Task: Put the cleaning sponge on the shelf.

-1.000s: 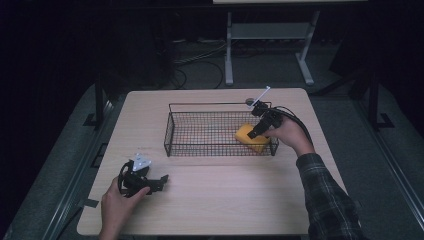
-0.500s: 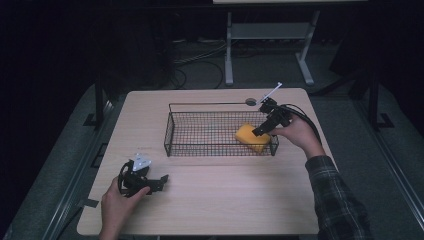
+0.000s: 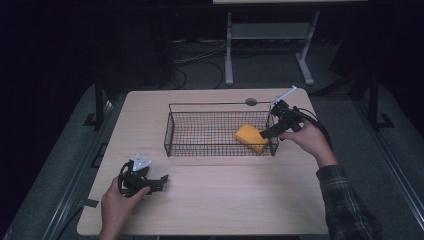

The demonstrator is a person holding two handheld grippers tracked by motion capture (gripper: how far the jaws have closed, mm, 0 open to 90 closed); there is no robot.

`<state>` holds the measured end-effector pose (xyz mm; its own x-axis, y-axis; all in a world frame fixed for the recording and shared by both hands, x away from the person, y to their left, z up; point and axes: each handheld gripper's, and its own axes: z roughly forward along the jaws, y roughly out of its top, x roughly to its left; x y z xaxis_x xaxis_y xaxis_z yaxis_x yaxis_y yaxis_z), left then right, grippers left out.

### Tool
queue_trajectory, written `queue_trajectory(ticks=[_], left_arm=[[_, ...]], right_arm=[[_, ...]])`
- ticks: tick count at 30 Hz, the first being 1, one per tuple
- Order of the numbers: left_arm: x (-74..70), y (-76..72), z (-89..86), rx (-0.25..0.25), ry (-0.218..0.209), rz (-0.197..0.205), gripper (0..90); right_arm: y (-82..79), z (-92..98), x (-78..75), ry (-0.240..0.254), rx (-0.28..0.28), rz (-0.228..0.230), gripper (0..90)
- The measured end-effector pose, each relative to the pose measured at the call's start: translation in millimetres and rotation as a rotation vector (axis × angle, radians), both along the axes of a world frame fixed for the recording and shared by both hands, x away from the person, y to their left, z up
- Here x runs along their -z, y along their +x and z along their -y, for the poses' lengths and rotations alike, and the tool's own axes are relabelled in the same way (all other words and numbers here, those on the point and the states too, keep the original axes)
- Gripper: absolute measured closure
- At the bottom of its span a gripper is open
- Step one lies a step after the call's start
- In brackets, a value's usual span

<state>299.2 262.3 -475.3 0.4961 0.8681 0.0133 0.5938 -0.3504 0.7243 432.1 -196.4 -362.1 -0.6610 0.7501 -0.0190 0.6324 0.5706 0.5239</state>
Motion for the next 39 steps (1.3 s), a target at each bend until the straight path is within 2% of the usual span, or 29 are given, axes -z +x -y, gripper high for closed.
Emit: queue_trajectory(ticks=[3, 9, 12, 22, 29, 30, 39], left_arm=[[0.0, 0.0, 0.0, 0.0, 0.0, 0.0, 12.6], [0.0, 0.0, 0.0, 0.0, -0.001, 0.0, 12.6], [0.0, 0.0, 0.1, -0.001, -0.001, 0.0, 12.6], [0.0, 0.0, 0.0, 0.0, 0.0, 0.0, 12.7], [0.0, 0.0, 0.1, 0.0, 0.0, 0.0, 12.7], [0.1, 0.0, 0.0, 0.0, 0.0, 0.001, 12.6], [0.2, 0.0, 0.1, 0.0, -0.001, 0.002, 12.6]], right_arm=[[-7.5, 8.2, 0.3, 0.039, 0.021, 0.023, 0.7], [-18.3, 17.0, 3.5, 0.064, 0.038, 0.051, 0.7], [-28.9, 22.8, 7.3, 0.089, 0.035, 0.056, 0.7], [-58.5, 32.0, 21.6, 0.106, 0.068, 0.098, 0.6], [-73.3, 38.3, 37.2, 0.102, 0.091, 0.103, 0.6], [-78.6, 40.5, 42.8, 0.103, 0.102, 0.113, 0.6], [-98.5, 50.9, 58.7, 0.12, 0.139, 0.16, 0.7]])
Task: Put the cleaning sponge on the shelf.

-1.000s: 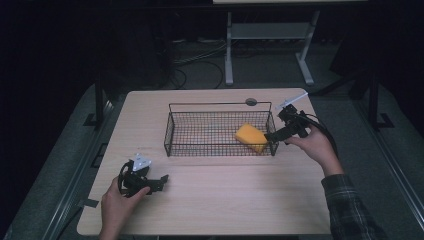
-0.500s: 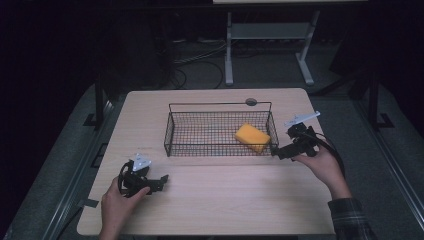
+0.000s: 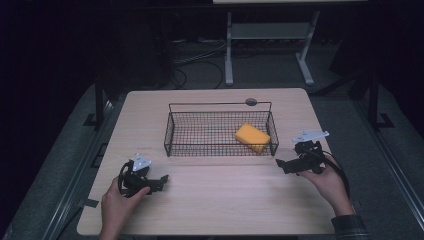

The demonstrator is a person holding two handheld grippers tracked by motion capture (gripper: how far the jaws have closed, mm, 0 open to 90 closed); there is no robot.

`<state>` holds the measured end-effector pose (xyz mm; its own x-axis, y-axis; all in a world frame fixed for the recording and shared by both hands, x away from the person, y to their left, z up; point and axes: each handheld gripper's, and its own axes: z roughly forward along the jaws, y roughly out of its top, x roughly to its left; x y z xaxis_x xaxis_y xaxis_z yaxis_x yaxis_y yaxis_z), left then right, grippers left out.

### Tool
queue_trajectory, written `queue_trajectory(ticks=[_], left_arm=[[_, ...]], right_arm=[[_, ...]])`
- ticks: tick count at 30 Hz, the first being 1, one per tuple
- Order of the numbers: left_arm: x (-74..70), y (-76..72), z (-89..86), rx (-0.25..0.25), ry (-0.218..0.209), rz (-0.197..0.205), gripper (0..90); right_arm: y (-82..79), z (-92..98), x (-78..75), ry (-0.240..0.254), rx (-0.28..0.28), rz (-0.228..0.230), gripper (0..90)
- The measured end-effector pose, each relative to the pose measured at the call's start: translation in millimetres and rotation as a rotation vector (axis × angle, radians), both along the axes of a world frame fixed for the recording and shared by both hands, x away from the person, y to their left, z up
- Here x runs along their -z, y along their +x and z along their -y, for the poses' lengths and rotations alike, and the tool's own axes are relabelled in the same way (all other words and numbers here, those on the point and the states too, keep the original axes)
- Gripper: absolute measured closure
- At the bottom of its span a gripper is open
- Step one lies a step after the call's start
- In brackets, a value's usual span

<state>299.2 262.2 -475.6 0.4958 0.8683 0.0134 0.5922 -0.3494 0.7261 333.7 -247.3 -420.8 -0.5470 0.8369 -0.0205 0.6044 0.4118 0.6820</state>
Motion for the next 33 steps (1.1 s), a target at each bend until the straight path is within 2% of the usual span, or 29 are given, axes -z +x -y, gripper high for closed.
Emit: queue_trajectory(ticks=[9, 20, 29, 33], left_arm=[[0.0, 0.0, 0.0, 0.0, 0.0, 0.0, 12.7], [0.0, 0.0, 0.0, 0.0, 0.001, 0.002, 12.7], [0.0, 0.0, 0.1, -0.001, 0.001, 0.002, 12.7], [0.0, -0.1, 0.1, -0.001, 0.001, 0.002, 12.7]], right_arm=[[-16.8, 11.3, 14.1, 0.033, 0.038, 0.011, 0.7], [-36.3, 18.3, 35.1, 0.019, 0.066, 0.004, 0.7], [-49.8, 28.0, 54.4, -0.007, 0.092, -0.027, 0.7], [-53.3, 31.1, 58.0, 0.011, 0.099, -0.03, 0.7]])
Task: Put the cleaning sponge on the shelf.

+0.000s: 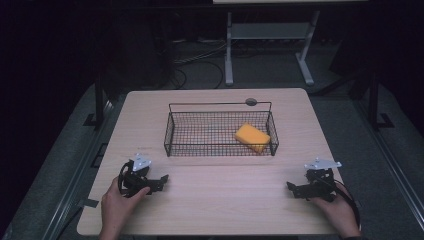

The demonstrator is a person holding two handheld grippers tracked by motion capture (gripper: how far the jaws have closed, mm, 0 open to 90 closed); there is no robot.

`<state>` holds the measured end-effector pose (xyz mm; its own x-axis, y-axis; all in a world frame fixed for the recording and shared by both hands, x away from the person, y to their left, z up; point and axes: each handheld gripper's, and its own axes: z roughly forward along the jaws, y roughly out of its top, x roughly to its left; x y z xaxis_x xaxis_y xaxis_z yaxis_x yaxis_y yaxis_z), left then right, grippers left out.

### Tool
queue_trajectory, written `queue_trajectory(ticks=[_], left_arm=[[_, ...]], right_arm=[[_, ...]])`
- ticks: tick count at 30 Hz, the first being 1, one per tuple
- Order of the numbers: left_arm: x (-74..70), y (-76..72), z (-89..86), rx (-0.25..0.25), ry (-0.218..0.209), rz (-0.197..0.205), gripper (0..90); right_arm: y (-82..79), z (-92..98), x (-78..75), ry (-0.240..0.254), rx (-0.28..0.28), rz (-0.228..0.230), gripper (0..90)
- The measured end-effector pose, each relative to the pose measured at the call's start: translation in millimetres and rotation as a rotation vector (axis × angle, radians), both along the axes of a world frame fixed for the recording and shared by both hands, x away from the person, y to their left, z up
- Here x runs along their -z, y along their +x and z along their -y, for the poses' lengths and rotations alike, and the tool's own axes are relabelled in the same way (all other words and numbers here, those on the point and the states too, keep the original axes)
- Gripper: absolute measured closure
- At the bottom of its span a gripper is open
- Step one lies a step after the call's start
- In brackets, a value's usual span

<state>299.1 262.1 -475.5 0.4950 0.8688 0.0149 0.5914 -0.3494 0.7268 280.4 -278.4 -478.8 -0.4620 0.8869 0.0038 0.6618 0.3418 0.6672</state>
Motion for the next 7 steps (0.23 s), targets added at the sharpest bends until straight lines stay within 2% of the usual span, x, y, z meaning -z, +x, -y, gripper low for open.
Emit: queue_trajectory(ticks=[3, 7], left_arm=[[0.0, 0.0, 0.0, 0.0, 0.0, 0.0, 12.7], [0.0, 0.0, 0.0, 0.0, 0.0, 0.0, 12.7]], right_arm=[[-0.8, 1.9, 1.8, 0.023, 0.002, -0.004, 0.7], [-2.0, 3.1, 2.8, 0.028, -0.003, 0.008, 0.7]])
